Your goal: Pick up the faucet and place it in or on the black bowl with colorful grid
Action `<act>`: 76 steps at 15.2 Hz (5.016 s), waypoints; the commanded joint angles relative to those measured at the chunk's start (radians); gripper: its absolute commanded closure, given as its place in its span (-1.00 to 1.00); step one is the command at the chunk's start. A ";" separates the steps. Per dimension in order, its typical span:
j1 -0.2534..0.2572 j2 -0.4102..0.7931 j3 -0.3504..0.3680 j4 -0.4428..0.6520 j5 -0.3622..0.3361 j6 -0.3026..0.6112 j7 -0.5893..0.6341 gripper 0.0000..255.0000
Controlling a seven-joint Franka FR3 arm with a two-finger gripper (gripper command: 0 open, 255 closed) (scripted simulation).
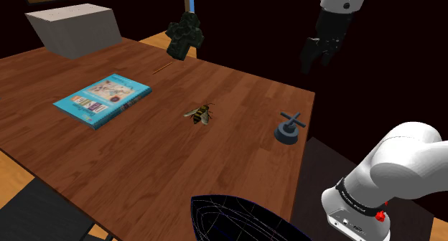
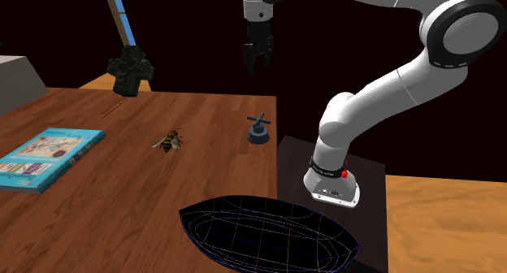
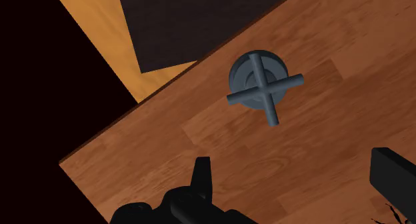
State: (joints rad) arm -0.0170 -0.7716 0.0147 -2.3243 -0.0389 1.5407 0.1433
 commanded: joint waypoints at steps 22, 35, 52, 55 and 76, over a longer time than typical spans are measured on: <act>-0.012 0.043 0.117 -0.521 0.070 0.510 0.238 -1.00; -0.012 0.053 0.118 -0.538 0.070 0.536 0.238 1.00; -0.014 -0.014 0.105 -0.423 0.064 0.355 0.229 1.00; -0.015 -0.024 0.102 -0.388 0.062 0.310 0.227 1.00; -0.001 -0.061 0.127 -0.156 0.084 0.040 0.259 1.00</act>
State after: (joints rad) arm -0.0261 -0.8245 0.1259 -2.4801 0.0313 1.5896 0.3841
